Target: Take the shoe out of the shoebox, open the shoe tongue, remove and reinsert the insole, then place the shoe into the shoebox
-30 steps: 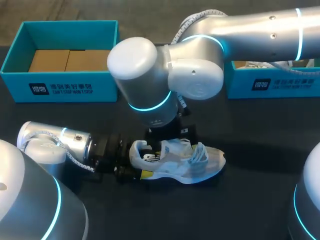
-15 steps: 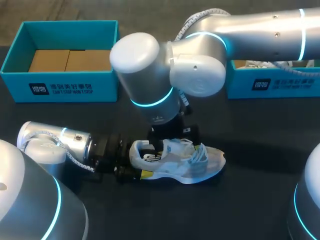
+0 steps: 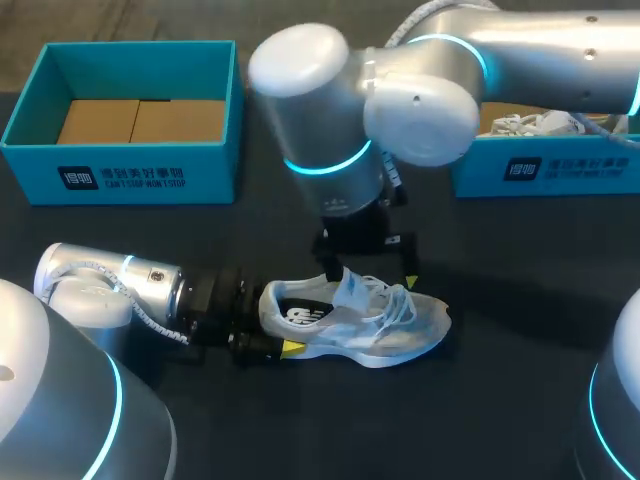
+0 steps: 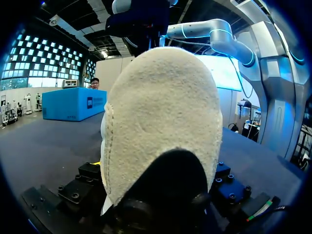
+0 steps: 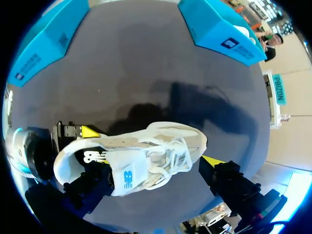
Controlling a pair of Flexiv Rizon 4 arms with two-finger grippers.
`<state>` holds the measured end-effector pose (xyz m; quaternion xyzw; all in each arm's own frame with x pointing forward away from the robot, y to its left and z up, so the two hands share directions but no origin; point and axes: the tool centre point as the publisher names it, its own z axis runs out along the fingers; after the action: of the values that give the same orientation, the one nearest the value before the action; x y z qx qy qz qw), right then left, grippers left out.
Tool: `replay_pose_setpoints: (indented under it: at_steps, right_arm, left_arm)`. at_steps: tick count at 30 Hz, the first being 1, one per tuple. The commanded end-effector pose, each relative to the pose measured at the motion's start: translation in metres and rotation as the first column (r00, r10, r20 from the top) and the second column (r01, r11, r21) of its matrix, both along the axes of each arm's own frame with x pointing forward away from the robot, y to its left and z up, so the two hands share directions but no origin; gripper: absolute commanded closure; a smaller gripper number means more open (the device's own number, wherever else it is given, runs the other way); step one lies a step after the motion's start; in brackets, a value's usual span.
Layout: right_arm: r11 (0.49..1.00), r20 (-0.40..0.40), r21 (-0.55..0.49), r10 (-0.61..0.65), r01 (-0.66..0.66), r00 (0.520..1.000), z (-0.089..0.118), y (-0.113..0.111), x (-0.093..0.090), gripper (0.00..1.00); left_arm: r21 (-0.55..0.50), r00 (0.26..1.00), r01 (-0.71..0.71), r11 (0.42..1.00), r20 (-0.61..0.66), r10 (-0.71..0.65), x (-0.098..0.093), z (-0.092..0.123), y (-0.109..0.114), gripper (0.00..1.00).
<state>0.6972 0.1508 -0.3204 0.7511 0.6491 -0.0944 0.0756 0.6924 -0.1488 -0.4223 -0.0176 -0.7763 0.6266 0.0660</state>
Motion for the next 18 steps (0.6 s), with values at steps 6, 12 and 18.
replay_pose_setpoints:
  at_steps: [6, 12, 18]
  right_arm:
    - [0.921, 0.079, 0.039, -0.39, 0.388, 0.917, -0.008, 0.008, -0.013, 0.0]
    - [0.922, 0.065, 0.044, -0.387, 0.385, 0.92, -0.004, 0.017, -0.022, 0.0]
    - [0.931, 0.075, 0.043, -0.364, 0.362, 0.928, 0.003, 0.028, -0.025, 0.36]
  left_arm:
    - [0.002, 1.0, 0.0, 1.0, 0.0, 0.0, 0.0, -0.001, 0.0, 1.0]
    - [0.002, 1.0, 0.0, 1.0, 0.0, 0.0, 0.0, -0.001, 0.0, 1.0]
    - [0.002, 1.0, 0.0, 1.0, 0.0, 0.0, 0.0, -0.001, 0.0, 1.0]
